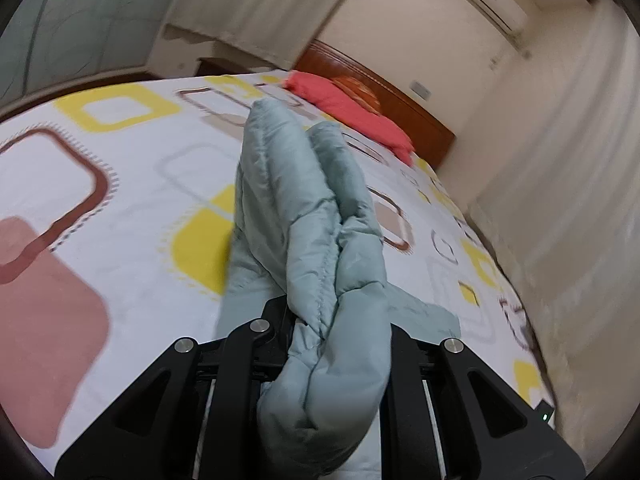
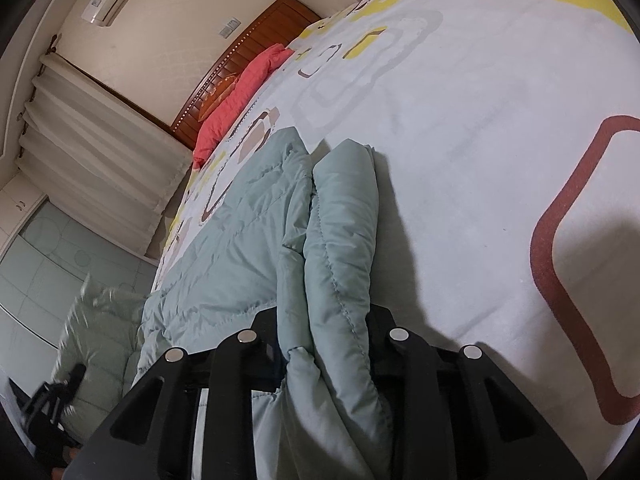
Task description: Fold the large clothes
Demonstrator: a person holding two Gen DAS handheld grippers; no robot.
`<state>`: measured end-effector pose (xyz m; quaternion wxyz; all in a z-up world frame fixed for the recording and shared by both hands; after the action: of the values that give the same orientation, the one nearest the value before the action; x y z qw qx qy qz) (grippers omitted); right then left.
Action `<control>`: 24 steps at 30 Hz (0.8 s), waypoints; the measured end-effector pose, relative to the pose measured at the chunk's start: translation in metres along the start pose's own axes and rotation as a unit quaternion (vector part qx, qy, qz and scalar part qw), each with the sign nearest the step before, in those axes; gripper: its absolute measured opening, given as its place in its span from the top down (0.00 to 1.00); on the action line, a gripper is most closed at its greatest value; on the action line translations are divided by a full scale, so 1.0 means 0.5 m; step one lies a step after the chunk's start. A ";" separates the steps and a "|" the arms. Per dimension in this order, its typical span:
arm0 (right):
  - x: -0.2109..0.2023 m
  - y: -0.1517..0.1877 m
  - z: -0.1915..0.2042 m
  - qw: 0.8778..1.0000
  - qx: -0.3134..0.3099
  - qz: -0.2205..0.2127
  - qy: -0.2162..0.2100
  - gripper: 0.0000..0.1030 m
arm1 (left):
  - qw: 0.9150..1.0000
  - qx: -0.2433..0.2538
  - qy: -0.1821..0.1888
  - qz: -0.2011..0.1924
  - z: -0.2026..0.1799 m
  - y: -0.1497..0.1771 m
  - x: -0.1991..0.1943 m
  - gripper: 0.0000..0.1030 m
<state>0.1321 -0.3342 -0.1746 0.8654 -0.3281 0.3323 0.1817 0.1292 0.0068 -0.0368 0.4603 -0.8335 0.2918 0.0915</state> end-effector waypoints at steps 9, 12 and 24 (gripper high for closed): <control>-0.007 0.009 -0.010 1.000 0.003 0.000 -0.011 0.74 | 0.996 0.067 0.024 0.058 -0.131 0.073 0.098 0.86; -0.009 0.012 -0.015 1.000 0.005 0.001 -0.016 0.74 | 0.993 0.081 0.021 0.077 -0.156 0.100 0.129 0.87; -0.012 0.013 -0.031 1.000 0.011 0.004 -0.029 0.76 | 0.981 0.137 0.018 0.137 -0.245 0.203 0.219 0.87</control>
<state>0.1172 -0.3407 -0.1822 0.8776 -0.3117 0.3101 0.1911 0.1459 -0.1792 -0.0869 0.5477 -0.7160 0.4216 0.0977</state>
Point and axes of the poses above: each gripper's, at about its wrist camera, not at the fingertips, and x roughly the way its jaws point, z to its left, y to its underside, the point moved 2 cm from there along x, roughly the way its jaws point, and after that the axes turned 10 degrees about y, right-handed, at the moved point
